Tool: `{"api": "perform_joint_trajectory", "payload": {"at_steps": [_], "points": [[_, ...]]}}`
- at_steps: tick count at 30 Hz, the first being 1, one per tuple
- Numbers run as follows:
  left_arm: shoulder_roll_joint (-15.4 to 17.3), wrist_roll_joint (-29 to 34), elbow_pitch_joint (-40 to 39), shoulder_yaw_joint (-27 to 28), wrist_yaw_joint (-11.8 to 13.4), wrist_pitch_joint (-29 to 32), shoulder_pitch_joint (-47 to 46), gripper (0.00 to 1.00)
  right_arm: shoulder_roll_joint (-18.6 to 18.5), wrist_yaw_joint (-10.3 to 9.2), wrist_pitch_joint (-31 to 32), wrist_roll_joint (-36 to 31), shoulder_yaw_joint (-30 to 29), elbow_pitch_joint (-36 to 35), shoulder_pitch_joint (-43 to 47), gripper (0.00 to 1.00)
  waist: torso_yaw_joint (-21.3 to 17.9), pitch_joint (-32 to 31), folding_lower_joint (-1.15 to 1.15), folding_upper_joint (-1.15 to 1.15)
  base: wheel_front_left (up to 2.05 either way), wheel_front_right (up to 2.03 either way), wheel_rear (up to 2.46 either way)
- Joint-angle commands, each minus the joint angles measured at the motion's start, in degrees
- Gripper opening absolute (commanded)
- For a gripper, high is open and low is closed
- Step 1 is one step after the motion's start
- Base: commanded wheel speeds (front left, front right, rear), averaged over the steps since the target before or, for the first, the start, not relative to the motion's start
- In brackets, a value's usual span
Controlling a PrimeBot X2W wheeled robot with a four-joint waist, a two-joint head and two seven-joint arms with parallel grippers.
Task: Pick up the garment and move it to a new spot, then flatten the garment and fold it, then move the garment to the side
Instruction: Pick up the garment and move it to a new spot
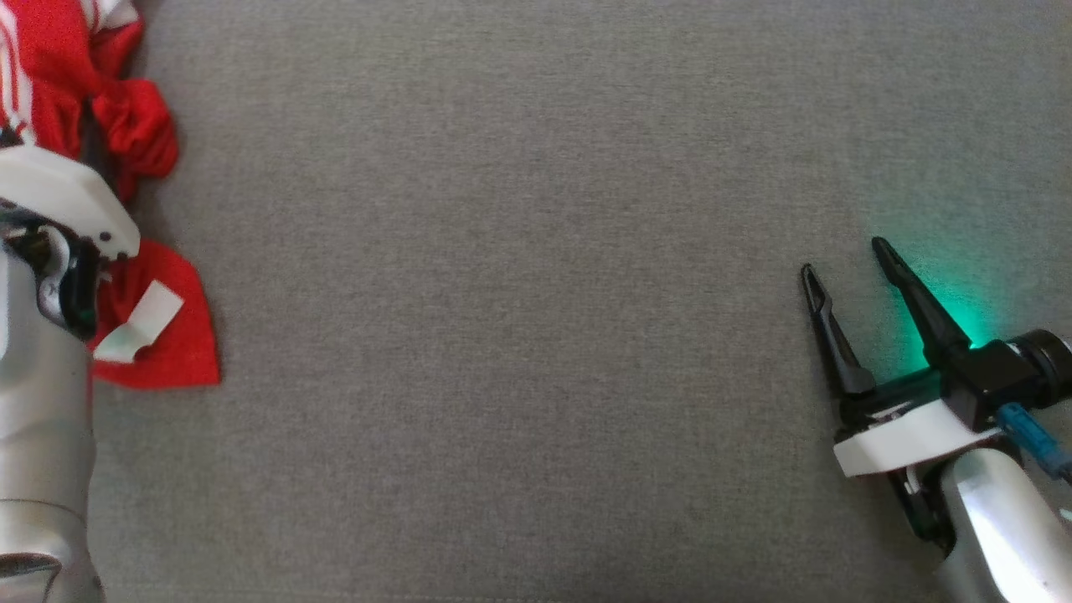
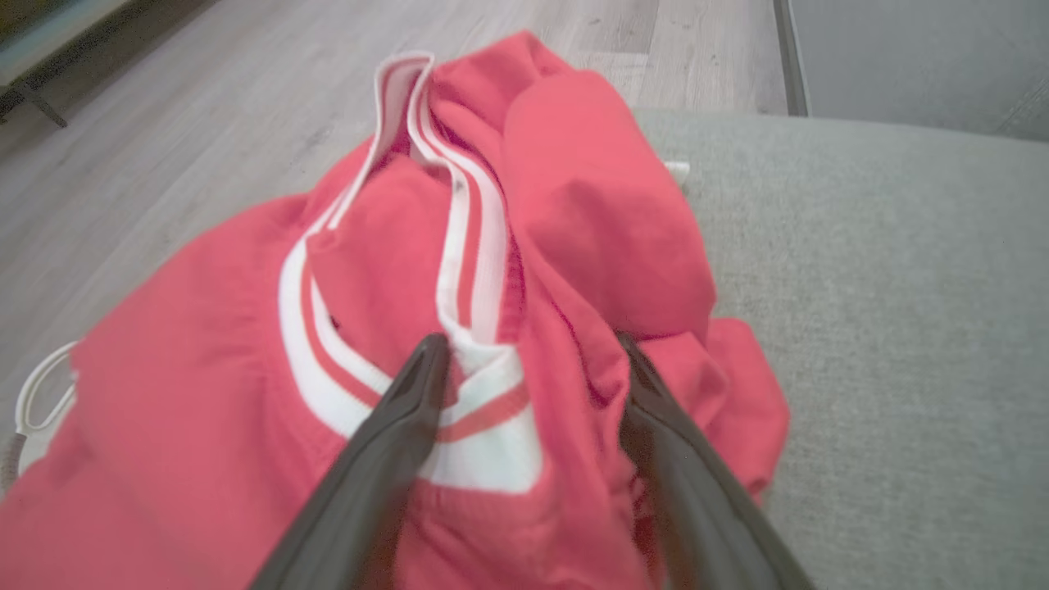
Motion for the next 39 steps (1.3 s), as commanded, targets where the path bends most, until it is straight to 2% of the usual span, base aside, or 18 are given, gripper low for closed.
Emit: {"api": "perform_joint_trajectory", "payload": {"at_steps": [1, 2, 4, 5, 6, 15, 17, 23, 29, 39], "points": [[3.9, 0.2, -0.1, 1.2, 0.4, -0.4, -1.5, 1.0, -0.8, 0.44, -0.3, -0.5, 0.7, -0.7, 0.3, 1.0, -0.7, 0.3, -0.01, 0.0, 0.0, 0.0, 0.0], [4.0, 0.2, 1.2, 1.2, 0.7, -0.6, -1.8, 0.95, -0.6, 0.44, -0.3, -0.5, 0.5, -0.8, 0.3, 1.0, -0.8, 0.1, -0.01, 0.0, 0.0, 0.0, 0.0], [4.2, 0.0, 3.5, 1.2, 0.6, -0.7, -2.3, 0.33, -0.2, 0.44, -0.3, -0.4, 0.2, -0.7, 0.7, 1.0, -1.0, -0.5, -0.01, 0.0, 0.0, 0.0, 0.0], [4.4, -0.3, 4.5, 1.3, 0.5, -1.0, -2.6, 0.12, 0.0, 0.44, -0.3, -0.4, 0.2, -0.6, 0.8, 1.0, -1.1, -1.0, -0.01, 0.0, 0.0, 0.0, 0.0], [4.6, -0.3, 5.4, 1.2, 0.3, -1.2, -2.9, 0.0, 0.2, 0.44, -0.3, -0.4, 0.2, -0.4, 1.0, 1.0, -1.2, -1.6, -0.01, 0.0, 0.0, 0.0, 0.0], [8.3, -0.7, 7.3, 0.6, -1.0, -3.7, -6.8, 0.0, 2.8, 0.44, -0.3, 0.3, 0.8, 1.4, 2.1, 1.0, -1.5, -8.0, -0.01, 0.0, 0.0, 0.0, 0.0], [9.5, -0.4, 5.6, -0.1, -1.4, -4.4, -8.4, 0.0, 3.9, 0.44, -0.3, 0.7, 0.8, 1.9, 2.6, 1.0, -1.7, -10.0, -0.01, 0.0, 0.0, 0.0, 0.0], [10.4, -1.0, 0.5, -1.4, -2.0, -4.5, -10.8, 0.0, 5.9, 0.44, -0.3, 1.3, 0.8, 2.7, 3.3, 1.0, -2.6, -13.1, -0.01, 0.0, 0.0, 0.0, 0.0], [9.0, -4.8, -11.9, -3.4, -2.4, -1.4, -10.3, 0.0, 7.7, 0.44, -0.3, 1.8, 0.4, 2.9, 4.1, 1.0, -4.6, -15.5, -0.01, 0.0, 0.0, 0.0, 0.0], [6.8, -15.8, -45.9, -8.6, -2.4, 11.9, -1.7, 0.0, 10.0, 0.44, -0.3, 2.3, -0.2, 2.1, 4.0, 1.0, -11.0, -16.5, -0.01, 0.0, 0.0, 0.0, 0.0]]}}
